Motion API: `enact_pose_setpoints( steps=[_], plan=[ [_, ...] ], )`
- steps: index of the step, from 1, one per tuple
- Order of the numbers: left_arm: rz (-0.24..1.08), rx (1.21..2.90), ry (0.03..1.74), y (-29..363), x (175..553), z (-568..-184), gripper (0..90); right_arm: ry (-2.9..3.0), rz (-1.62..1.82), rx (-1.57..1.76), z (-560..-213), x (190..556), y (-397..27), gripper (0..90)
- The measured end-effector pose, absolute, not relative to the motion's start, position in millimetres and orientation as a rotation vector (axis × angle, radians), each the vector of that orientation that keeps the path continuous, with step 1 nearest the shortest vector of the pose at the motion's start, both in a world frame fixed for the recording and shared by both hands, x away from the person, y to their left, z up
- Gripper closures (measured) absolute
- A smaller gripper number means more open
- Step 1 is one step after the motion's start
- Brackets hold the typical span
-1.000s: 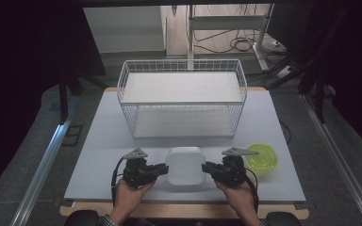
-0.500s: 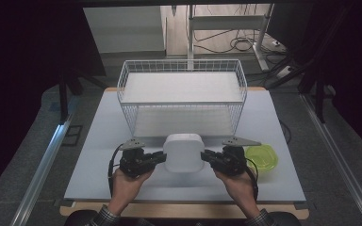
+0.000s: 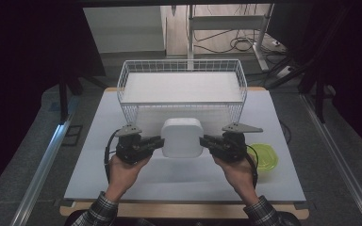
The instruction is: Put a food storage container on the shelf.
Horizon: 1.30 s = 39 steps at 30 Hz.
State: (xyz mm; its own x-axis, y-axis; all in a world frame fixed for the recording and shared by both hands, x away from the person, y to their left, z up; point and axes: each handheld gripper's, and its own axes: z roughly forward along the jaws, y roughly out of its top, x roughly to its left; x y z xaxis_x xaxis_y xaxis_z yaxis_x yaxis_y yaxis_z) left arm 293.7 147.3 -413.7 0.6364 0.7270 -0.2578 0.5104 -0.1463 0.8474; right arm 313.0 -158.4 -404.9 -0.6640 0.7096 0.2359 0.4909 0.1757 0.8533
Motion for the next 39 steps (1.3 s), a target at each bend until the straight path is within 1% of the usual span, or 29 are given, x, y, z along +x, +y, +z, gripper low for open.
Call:
enact_pose_setpoints(
  steps=[17, 24, 29, 39],
  plan=[
    [0.315, 1.785, 0.980, 151.7, 313.8, -370.7, 79.3, 2.197, 1.536, 1.107, -365.8, 338.0, -153.6, 78.3],
    [0.346, 1.771, 0.968, 152.0, 324.0, -347.5, 79.2, 2.174, 1.552, 1.082, -343.2, 349.1, -152.8, 78.3],
    [0.359, 1.764, 0.962, 153.8, 329.4, -337.9, 79.2, 2.166, 1.548, 1.063, -331.9, 354.7, -150.6, 78.3],
    [0.376, 1.758, 0.965, 155.7, 352.7, -316.2, 79.1, 2.146, 1.550, 1.062, -309.7, 376.6, -146.3, 78.1]
  ],
)
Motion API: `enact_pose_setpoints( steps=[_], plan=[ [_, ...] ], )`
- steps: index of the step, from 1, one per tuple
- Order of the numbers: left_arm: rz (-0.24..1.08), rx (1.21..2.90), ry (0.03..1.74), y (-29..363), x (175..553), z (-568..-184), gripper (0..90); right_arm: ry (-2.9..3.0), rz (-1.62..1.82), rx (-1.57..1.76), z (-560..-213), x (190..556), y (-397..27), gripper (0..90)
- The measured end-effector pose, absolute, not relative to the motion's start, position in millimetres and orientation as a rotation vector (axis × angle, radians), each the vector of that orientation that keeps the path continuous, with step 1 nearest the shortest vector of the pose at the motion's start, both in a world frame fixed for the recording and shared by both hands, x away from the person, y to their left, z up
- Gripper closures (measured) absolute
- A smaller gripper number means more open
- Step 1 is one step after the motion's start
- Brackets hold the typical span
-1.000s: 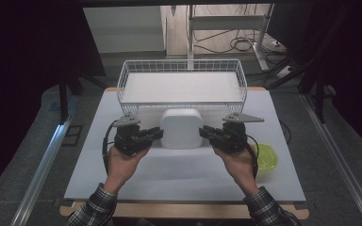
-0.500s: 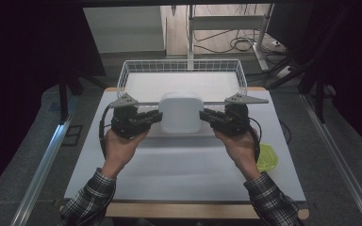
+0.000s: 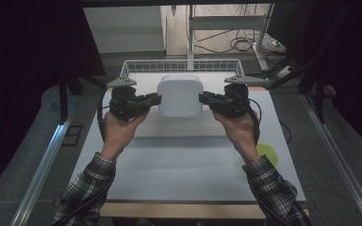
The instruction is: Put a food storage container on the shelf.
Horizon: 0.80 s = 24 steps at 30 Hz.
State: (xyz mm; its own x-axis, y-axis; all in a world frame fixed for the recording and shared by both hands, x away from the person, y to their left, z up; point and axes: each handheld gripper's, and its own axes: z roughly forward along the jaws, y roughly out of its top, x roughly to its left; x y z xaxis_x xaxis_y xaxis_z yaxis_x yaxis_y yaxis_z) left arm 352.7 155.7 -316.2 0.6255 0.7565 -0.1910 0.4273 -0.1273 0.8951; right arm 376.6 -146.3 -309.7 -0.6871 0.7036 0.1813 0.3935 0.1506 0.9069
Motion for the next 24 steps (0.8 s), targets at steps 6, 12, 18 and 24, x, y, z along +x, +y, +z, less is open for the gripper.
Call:
enact_pose_setpoints(
  steps=[6, 12, 18, 24],
  plan=[
    [0.376, 1.761, 0.969, 154.2, 366.0, -310.8, 79.0, 2.132, 1.547, 1.078, -303.5, 387.9, -146.4, 78.0],
    [0.354, 1.753, 0.977, 153.5, 383.9, -310.0, 78.9, 2.118, 1.547, 1.108, -301.5, 401.2, -147.1, 78.0],
    [0.350, 1.752, 0.993, 153.2, 395.1, -311.2, 78.8, 2.121, 1.540, 1.136, -302.1, 415.8, -145.5, 77.9],
    [0.335, 1.729, 1.015, 156.0, 402.2, -314.9, 78.5, 2.123, 1.538, 1.148, -303.1, 423.7, -142.1, 77.7]
  ],
)
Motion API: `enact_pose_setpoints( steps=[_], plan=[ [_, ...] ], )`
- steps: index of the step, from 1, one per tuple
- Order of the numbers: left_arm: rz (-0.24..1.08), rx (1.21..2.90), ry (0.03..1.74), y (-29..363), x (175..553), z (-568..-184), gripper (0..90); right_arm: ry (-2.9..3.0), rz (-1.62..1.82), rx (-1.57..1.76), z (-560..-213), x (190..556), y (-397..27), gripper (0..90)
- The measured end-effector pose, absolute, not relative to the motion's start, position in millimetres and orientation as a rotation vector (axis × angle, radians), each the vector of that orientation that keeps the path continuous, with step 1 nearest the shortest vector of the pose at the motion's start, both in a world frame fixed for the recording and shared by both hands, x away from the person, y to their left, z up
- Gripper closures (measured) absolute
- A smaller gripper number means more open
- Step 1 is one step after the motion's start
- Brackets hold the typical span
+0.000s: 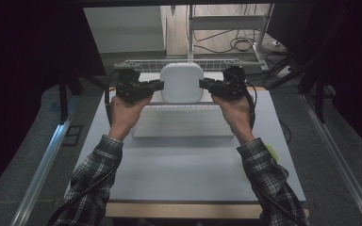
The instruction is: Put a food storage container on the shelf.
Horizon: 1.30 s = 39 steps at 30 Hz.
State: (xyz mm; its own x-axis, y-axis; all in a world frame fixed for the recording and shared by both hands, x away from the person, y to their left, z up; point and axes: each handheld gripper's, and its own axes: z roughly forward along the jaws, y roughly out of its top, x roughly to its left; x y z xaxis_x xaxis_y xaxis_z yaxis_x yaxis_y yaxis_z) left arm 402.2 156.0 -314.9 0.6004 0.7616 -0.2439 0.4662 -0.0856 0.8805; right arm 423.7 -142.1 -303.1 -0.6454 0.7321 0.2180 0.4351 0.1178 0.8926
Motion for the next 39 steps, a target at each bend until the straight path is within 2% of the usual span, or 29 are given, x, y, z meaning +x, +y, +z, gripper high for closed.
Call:
enact_pose_setpoints(
  steps=[4, 7, 9, 10, 20, 27, 33, 39],
  plan=[
    [0.339, 1.726, 1.006, 156.7, 404.7, -315.7, 77.5, 2.129, 1.538, 1.152, -302.6, 426.5, -141.5, 77.5],
    [0.358, 1.716, 0.997, 155.0, 406.1, -316.7, 73.2, 2.131, 1.533, 1.144, -302.6, 427.3, -140.2, 76.5],
    [0.361, 1.708, 0.984, 153.8, 406.9, -317.4, 69.6, 2.125, 1.517, 1.133, -302.5, 427.8, -138.5, 74.3],
    [0.377, 1.714, 0.969, 152.0, 407.4, -317.2, 66.9, 2.119, 1.508, 1.121, -302.8, 429.3, -137.2, 70.3],
    [0.489, 1.756, 0.967, 141.9, 412.8, -318.7, 56.5, 2.117, 1.481, 1.098, -304.8, 437.6, -130.4, 62.3],
    [0.491, 1.753, 0.972, 142.8, 420.4, -323.1, 54.7, 2.117, 1.442, 1.088, -308.3, 442.4, -127.8, 60.2],
    [0.555, 1.761, 0.983, 142.7, 425.8, -322.5, 48.2, 2.112, 1.435, 1.087, -310.2, 445.0, -126.8, 58.1],
    [0.537, 1.744, 0.995, 143.5, 429.8, -321.8, 48.3, 2.109, 1.424, 1.084, -307.6, 446.6, -125.3, 58.1]
  ],
)
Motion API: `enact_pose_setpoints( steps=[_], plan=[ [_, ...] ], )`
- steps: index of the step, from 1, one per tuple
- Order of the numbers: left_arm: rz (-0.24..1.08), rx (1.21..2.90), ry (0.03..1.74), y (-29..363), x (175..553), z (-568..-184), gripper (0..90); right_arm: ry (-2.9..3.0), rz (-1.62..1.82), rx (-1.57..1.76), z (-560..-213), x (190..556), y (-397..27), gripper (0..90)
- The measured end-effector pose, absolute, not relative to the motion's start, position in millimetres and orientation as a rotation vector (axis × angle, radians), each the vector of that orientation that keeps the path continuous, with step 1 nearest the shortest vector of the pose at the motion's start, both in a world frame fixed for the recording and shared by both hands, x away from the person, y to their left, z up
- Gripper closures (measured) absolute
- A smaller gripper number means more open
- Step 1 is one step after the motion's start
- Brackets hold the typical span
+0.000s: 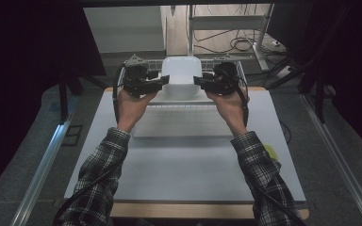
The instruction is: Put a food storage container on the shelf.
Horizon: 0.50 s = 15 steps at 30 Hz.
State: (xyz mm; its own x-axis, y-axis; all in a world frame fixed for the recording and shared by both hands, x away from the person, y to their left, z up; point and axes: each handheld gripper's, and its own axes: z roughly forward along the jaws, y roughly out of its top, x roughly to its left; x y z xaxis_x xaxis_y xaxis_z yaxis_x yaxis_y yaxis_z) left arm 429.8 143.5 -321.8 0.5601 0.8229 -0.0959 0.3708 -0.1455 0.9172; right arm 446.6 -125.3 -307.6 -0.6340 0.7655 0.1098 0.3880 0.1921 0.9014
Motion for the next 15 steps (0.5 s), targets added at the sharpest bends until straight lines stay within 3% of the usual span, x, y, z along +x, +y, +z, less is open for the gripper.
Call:
enact_pose_setpoints(
  steps=[15],
  plan=[
    [0.531, 1.762, 0.973, 144.8, 429.4, -319.3, 37.8, 2.108, 1.443, 1.093, -311.0, 448.6, -127.3, 51.0]
  ],
)
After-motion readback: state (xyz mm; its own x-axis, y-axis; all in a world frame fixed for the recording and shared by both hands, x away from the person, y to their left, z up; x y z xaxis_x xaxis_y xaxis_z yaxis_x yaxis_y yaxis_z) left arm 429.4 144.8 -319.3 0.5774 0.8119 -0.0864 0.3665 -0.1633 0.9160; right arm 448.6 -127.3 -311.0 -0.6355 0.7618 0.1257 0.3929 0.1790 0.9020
